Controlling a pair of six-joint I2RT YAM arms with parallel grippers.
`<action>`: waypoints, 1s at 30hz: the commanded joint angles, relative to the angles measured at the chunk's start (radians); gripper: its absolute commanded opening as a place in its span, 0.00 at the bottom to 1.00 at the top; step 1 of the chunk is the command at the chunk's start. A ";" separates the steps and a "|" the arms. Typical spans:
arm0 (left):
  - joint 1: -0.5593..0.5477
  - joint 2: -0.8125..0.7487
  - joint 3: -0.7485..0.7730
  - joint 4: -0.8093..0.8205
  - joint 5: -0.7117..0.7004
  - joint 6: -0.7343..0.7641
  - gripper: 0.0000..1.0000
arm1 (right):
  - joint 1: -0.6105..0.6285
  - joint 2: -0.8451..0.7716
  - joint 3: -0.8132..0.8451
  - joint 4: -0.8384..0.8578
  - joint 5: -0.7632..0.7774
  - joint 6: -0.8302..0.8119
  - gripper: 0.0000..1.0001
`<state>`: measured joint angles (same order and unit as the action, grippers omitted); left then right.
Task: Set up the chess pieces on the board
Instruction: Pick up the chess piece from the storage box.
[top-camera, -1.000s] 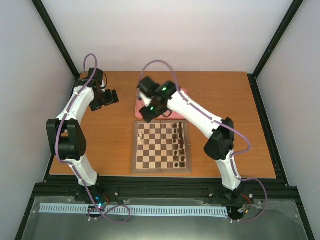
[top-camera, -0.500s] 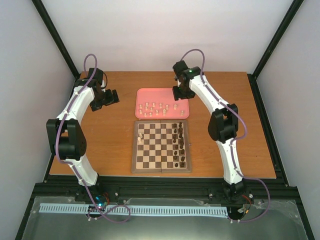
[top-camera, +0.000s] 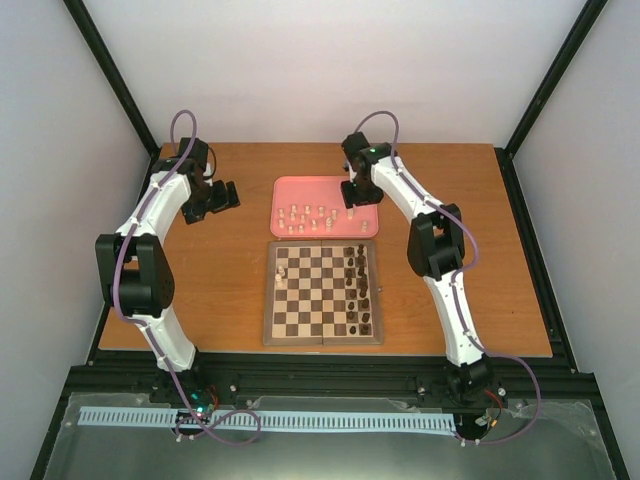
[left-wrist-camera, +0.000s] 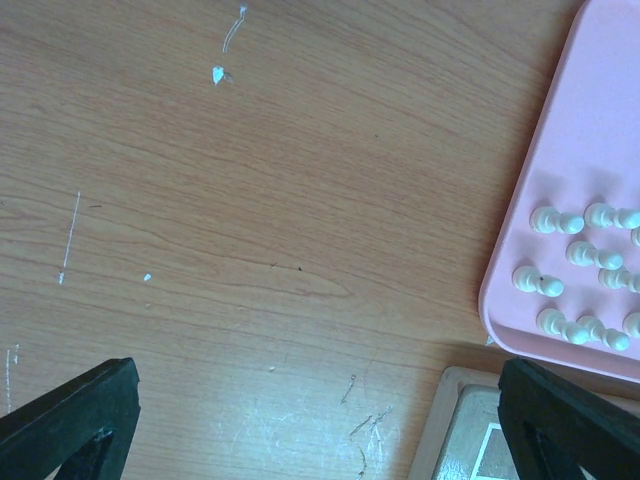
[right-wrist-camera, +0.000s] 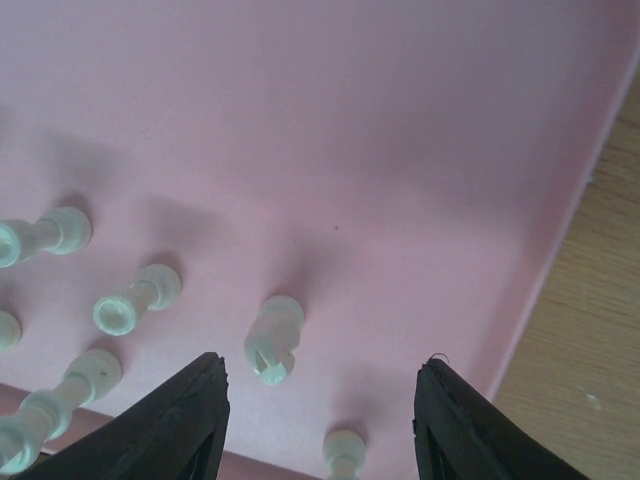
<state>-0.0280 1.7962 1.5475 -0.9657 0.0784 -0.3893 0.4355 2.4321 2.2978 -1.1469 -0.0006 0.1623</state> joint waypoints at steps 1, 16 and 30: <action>0.002 0.006 0.017 0.007 -0.008 -0.004 1.00 | 0.003 0.055 0.038 0.009 -0.040 -0.015 0.51; 0.001 0.032 0.046 -0.005 -0.012 -0.006 1.00 | -0.001 0.142 0.107 0.004 -0.055 -0.015 0.23; 0.001 0.036 0.064 -0.006 0.004 -0.008 1.00 | -0.005 0.023 0.147 -0.016 0.018 -0.016 0.04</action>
<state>-0.0280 1.8374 1.5681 -0.9661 0.0757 -0.3893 0.4324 2.5515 2.3829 -1.1538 -0.0158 0.1463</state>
